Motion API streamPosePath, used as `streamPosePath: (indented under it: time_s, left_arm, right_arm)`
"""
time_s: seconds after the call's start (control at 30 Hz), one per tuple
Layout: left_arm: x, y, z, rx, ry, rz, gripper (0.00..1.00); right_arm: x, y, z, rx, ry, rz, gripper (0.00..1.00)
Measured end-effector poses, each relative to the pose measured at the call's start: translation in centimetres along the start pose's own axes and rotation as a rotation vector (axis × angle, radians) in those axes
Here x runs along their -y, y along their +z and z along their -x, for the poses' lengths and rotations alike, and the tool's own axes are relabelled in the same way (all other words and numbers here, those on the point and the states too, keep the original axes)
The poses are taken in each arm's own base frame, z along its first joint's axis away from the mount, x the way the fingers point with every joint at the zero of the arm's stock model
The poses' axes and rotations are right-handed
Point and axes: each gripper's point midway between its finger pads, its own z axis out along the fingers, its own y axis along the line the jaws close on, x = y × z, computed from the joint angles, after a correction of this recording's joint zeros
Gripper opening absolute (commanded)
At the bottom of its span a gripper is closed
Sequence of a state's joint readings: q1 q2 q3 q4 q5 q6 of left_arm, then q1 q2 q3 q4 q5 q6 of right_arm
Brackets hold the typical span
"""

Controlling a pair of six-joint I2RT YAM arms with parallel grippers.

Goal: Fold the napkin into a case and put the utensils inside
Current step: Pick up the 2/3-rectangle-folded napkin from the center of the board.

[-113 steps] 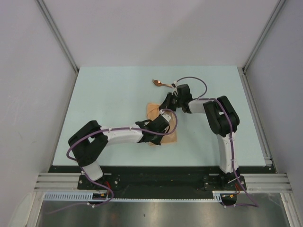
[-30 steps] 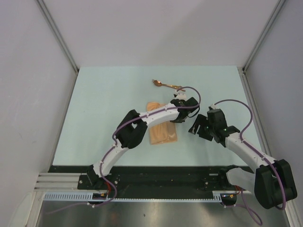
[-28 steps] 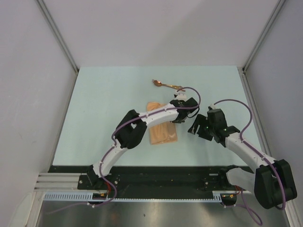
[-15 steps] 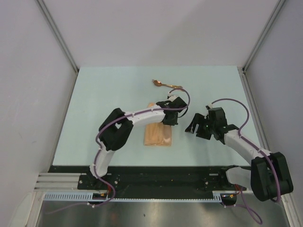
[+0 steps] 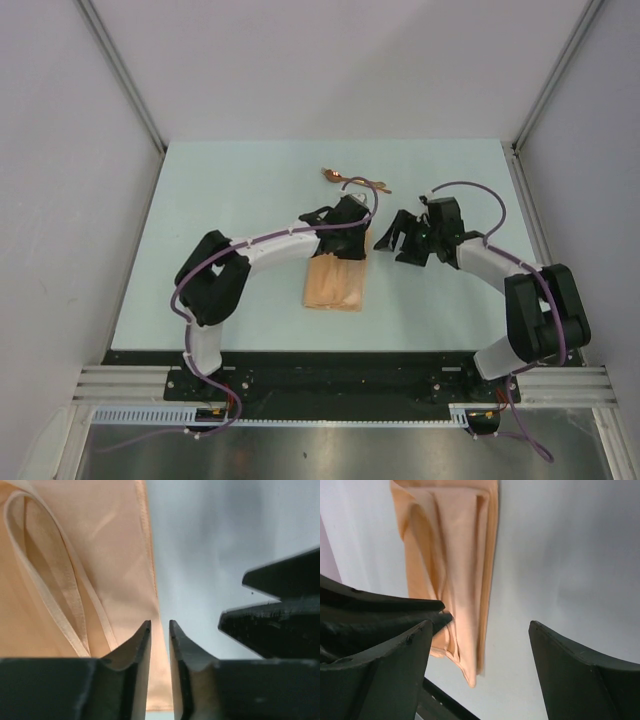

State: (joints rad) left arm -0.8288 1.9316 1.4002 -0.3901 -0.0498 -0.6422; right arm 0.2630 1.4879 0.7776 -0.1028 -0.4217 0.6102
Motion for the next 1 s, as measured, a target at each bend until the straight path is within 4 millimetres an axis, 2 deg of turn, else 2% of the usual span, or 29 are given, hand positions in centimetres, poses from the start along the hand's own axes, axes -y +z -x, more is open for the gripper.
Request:
streamPosePath:
  time_s: [0.03,0.07,0.13,0.27,0.37,0.53,0.63,0.73,0.9,1.0]
  left_arm:
    - [0.3,0.0,-0.1,-0.008,0.011,-0.018,0.66]
    - [0.4,0.1,-0.3,-0.013,0.030,-0.024,0.73]
    - [0.8,0.3,-0.4,-0.020,0.058,-0.027,0.76]
    - [1.5,0.2,-0.7,-0.011,0.125,0.009,0.70]
    - [2.6,0.1,-1.3,0.001,0.195,0.055,0.64]
    - [3.7,1.4,-2.4,0.019,0.319,0.182,0.60]
    - [3.3,2.8,-3.3,0.003,0.374,0.273,0.60]
    - [2.0,3.8,-4.1,-0.010,0.406,0.363,0.63]
    - [1.0,3.2,-3.8,-0.006,0.424,0.432,0.64]
    - [0.7,3.2,-3.7,0.000,0.422,0.444,0.59]
  right_arm:
    - [-0.4,0.2,0.8,0.011,-0.002,0.001,0.83]
    - [-0.7,0.2,1.5,0.022,-0.004,0.005,0.82]
    - [-1.1,0.1,2.4,0.041,-0.011,0.007,0.82]
    - [-0.5,-0.2,3.0,0.053,-0.001,-0.011,0.83]
    - [1.1,-1.1,3.2,0.067,0.033,-0.036,0.82]
    - [4.4,-3.5,3.2,0.108,0.097,-0.077,0.82]
    - [5.1,-4.7,3.1,0.127,0.107,-0.080,0.82]
    - [5.1,-5.6,3.0,0.138,0.095,-0.069,0.82]
    - [4.9,-6.1,2.5,0.135,0.075,-0.048,0.82]
    - [5.0,-6.0,1.8,0.116,0.078,-0.043,0.82]
